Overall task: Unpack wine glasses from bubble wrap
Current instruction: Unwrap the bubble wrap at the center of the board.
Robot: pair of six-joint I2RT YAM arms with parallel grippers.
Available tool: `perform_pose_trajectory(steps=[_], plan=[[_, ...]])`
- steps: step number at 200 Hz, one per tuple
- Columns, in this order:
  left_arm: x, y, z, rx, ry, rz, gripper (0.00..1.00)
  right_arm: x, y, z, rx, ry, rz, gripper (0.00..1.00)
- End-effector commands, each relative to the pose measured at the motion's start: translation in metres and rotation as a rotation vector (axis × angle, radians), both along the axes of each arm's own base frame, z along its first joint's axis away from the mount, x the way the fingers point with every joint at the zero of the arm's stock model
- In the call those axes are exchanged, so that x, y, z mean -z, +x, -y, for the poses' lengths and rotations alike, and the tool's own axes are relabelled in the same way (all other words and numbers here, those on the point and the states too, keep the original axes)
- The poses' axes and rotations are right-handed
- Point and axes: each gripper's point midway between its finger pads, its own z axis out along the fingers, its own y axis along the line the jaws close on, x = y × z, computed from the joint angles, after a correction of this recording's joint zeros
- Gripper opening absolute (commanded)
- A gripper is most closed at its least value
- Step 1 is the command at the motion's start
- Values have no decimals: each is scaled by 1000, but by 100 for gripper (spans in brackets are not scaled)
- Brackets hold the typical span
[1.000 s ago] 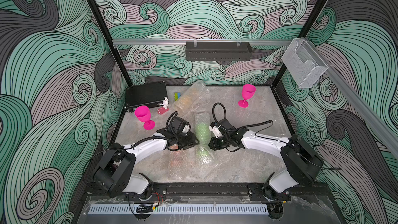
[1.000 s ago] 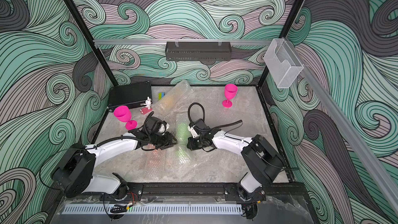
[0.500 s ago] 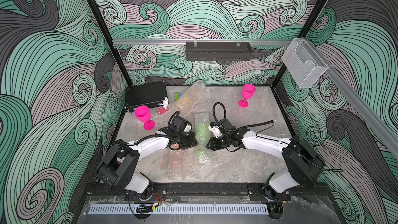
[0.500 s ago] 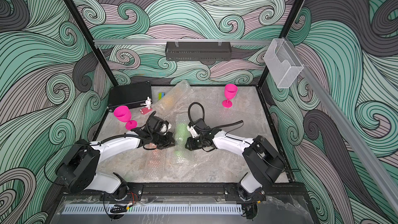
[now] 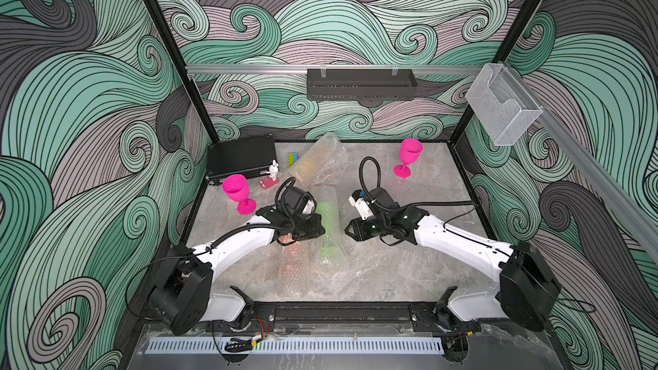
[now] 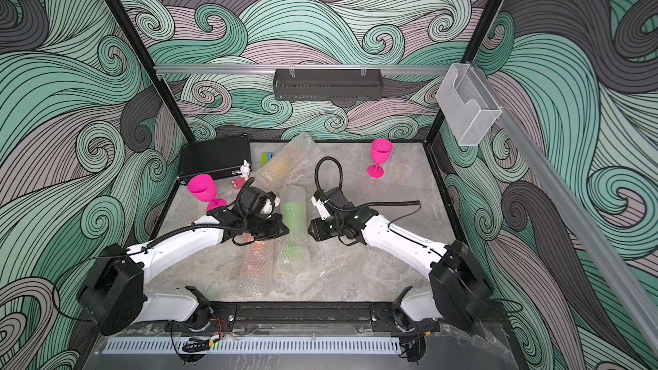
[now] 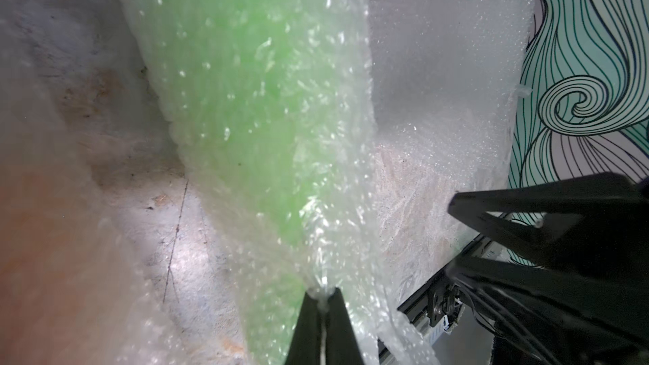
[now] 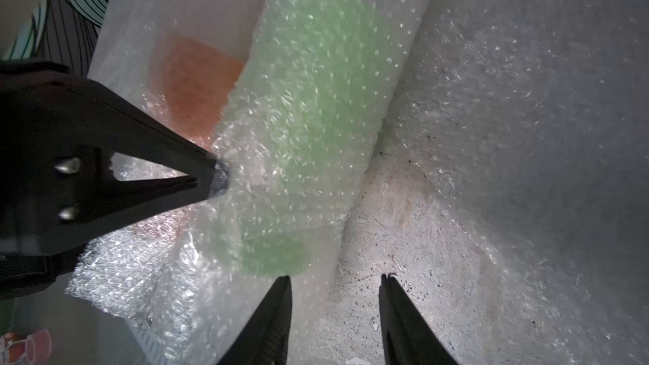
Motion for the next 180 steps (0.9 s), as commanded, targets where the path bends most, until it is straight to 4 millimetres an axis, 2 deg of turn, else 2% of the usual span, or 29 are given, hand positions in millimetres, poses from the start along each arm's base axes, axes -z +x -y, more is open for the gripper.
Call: perform_pose_trajectory(steps=[1,14,56,131,180], plan=[[-15,3,2,29,25,58,0,-16,4,-7,-6,39,14,48],[-13,1,3,45,48,58,0,-23,7,-19,-20,92,15,48],[-12,1,9,66,81,73,0,-20,7,-36,-51,92,-2,52],[-9,0,13,76,98,73,0,-10,7,-46,-41,22,17,58],[-12,1,16,73,85,81,0,12,13,-41,-14,-59,23,58]])
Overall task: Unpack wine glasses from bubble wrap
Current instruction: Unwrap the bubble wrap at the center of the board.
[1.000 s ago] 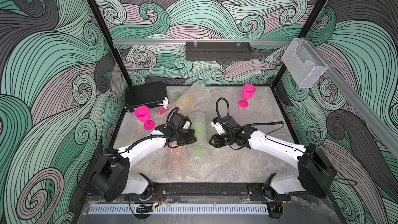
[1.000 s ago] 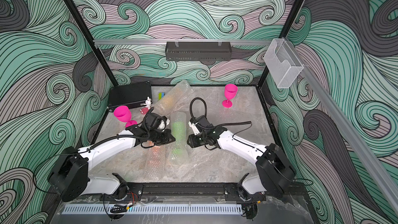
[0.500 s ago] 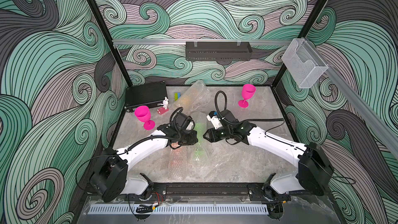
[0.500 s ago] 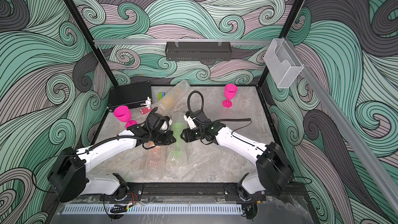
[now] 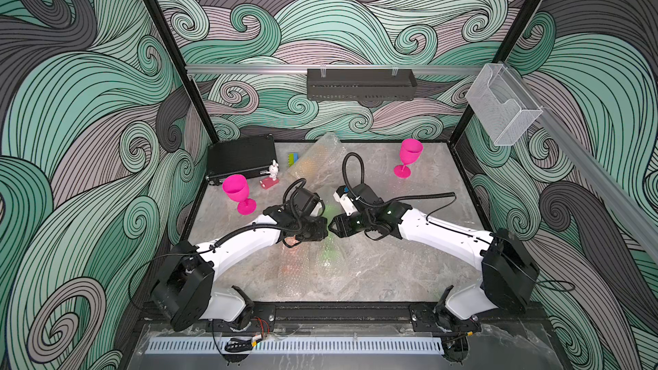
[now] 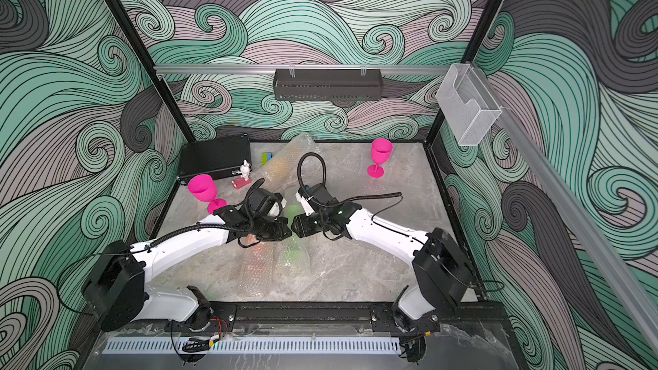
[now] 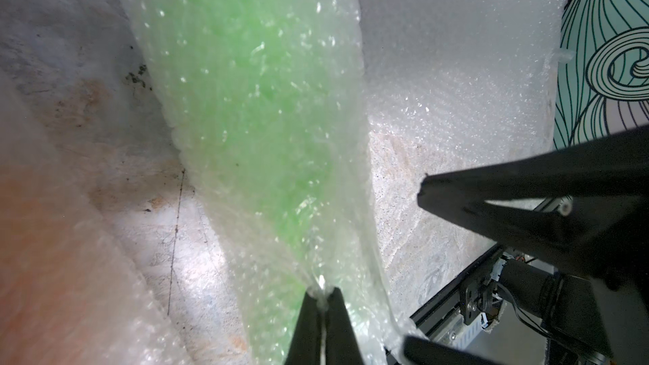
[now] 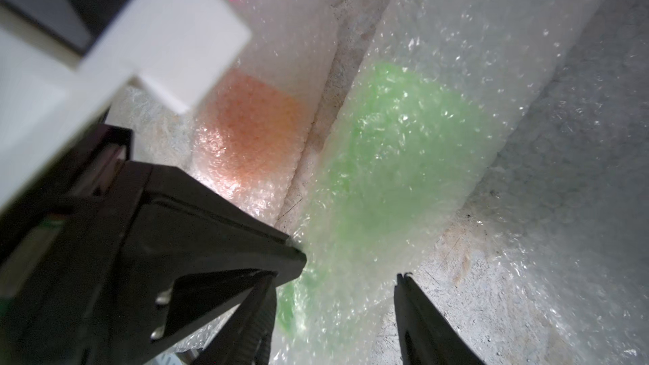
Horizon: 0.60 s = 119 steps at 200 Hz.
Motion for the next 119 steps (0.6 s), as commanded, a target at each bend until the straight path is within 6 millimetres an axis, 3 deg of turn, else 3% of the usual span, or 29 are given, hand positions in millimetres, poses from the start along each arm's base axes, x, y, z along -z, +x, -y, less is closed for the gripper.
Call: perform_pose_trajectory(steps=[1,71,119], plan=[[-12,6,6,5,-4,30,0,8,6,5,26,-54,18,58],[-12,5,6,7,-6,26,0,15,8,18,52,-111,51,46],[-11,5,6,5,-10,25,0,10,2,4,15,-80,31,45]])
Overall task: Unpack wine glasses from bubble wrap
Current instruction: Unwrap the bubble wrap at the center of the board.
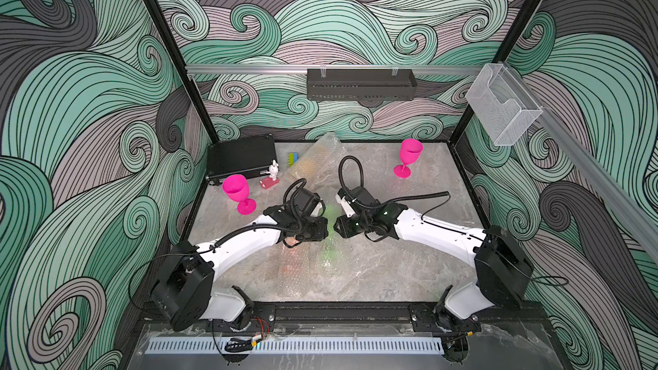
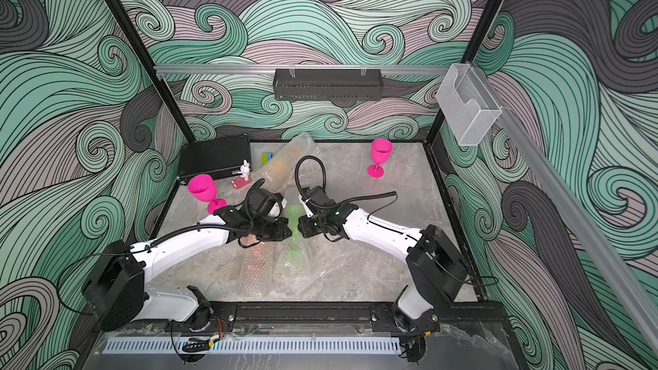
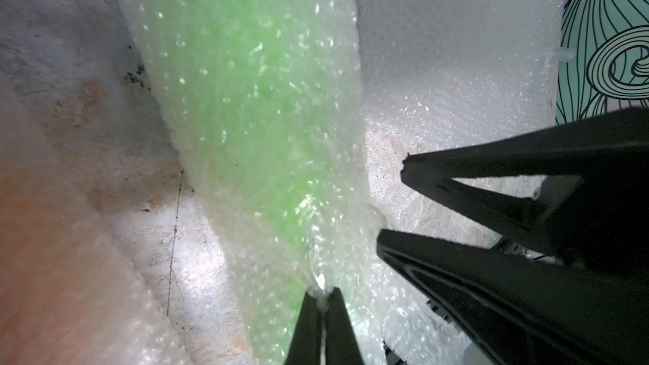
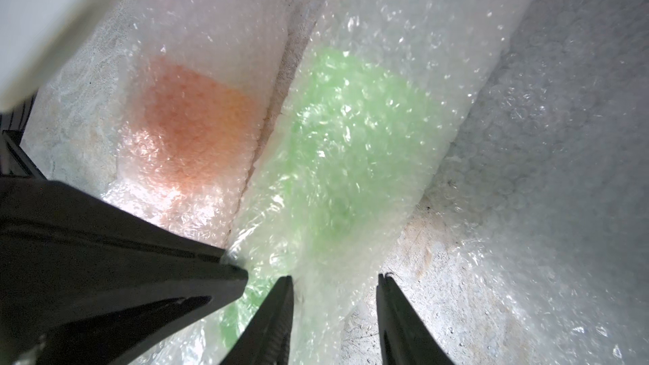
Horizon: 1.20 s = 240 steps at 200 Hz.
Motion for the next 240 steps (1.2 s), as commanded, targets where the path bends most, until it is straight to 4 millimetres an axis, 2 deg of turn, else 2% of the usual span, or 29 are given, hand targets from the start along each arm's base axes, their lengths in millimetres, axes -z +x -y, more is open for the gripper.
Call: perform_pose_trajectory(steps=[1,29,74,109,130,154,195,240], plan=[[-11,6,5,1,-10,24,0,-4,-4,-7,-25,4,2,46],[-12,6,7,1,-15,25,0,1,-8,-15,-42,-9,-4,48],[-11,4,8,4,-16,24,0,7,-1,-13,-21,-46,21,47],[-10,3,9,7,-15,21,0,6,7,-8,3,-69,57,43],[-9,1,8,7,-11,19,0,7,8,-3,10,-88,52,36],[-8,1,7,4,-12,17,0,9,10,-2,16,-96,49,36],[-7,0,8,5,-14,15,0,4,13,-13,-1,-70,45,40],[-7,0,10,6,-19,15,0,11,18,-15,0,-93,48,42]])
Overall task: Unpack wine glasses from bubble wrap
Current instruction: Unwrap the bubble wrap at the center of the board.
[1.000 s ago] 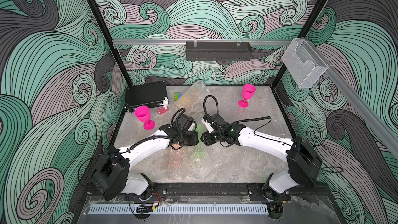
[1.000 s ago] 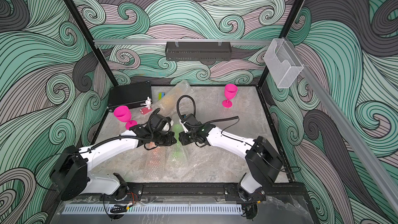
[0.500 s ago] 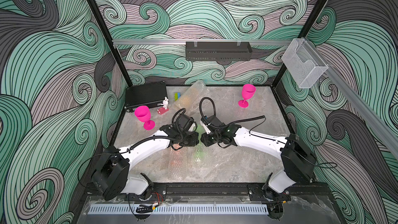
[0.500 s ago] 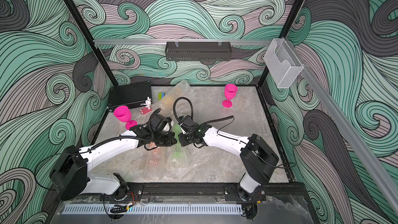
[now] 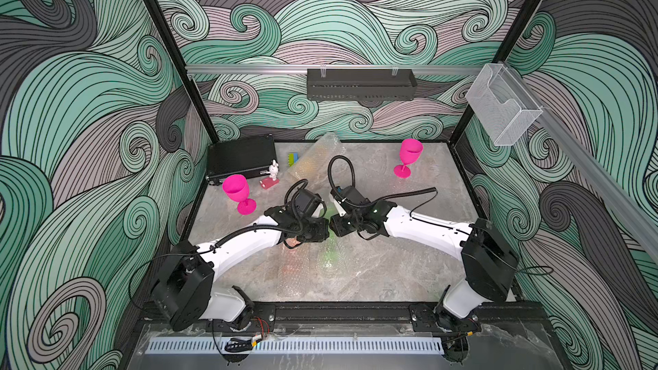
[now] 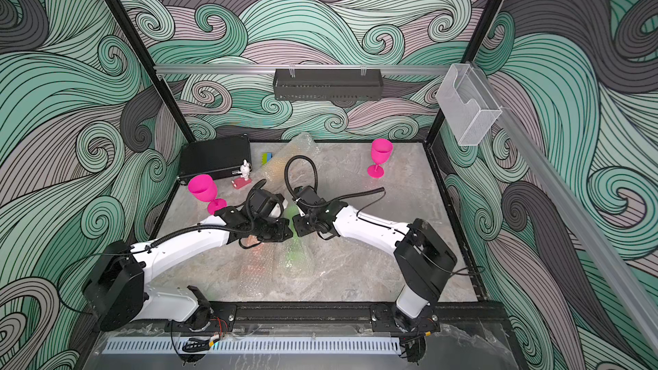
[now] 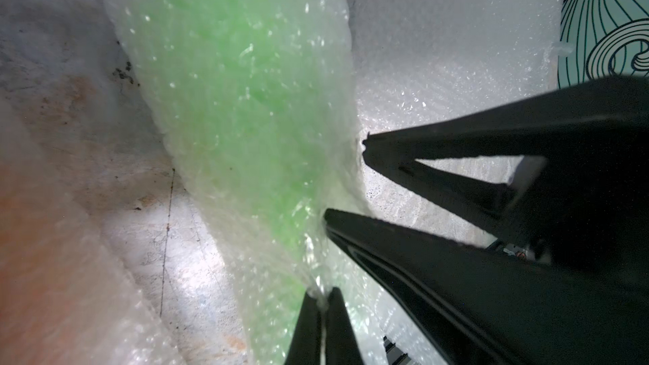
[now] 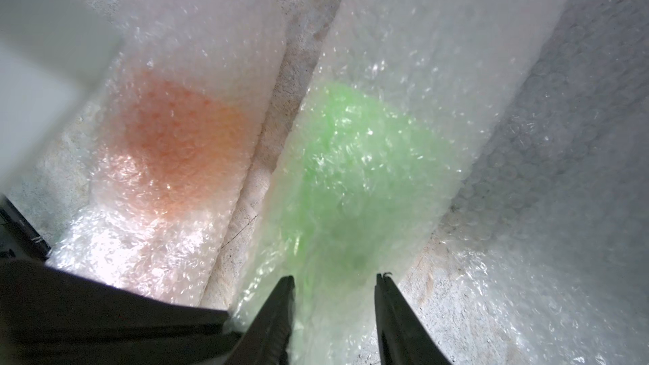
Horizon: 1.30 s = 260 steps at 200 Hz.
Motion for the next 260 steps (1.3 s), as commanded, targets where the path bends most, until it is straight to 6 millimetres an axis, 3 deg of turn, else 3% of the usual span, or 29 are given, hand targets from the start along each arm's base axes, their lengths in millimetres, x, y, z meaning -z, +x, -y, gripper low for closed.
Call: perform_pose_trajectory(steps=[1,61,94,134,181,251,260], plan=[[-7,3,6,-2,-17,16,0,4,5,0,0,-25,9,42],[-4,2,4,3,-10,10,0,5,6,2,2,-27,12,27],[-8,1,1,-6,1,7,23,9,1,0,-13,-17,-15,23],[-11,6,-5,-45,-9,3,39,8,0,-5,-27,19,-21,21],[4,19,-21,-127,27,-33,41,9,-3,-6,-36,41,-39,21],[13,28,-19,-153,-26,-44,39,10,-5,-7,-34,56,-41,21],[24,28,-19,-154,-12,-67,38,10,-5,-6,-35,57,-39,21]])
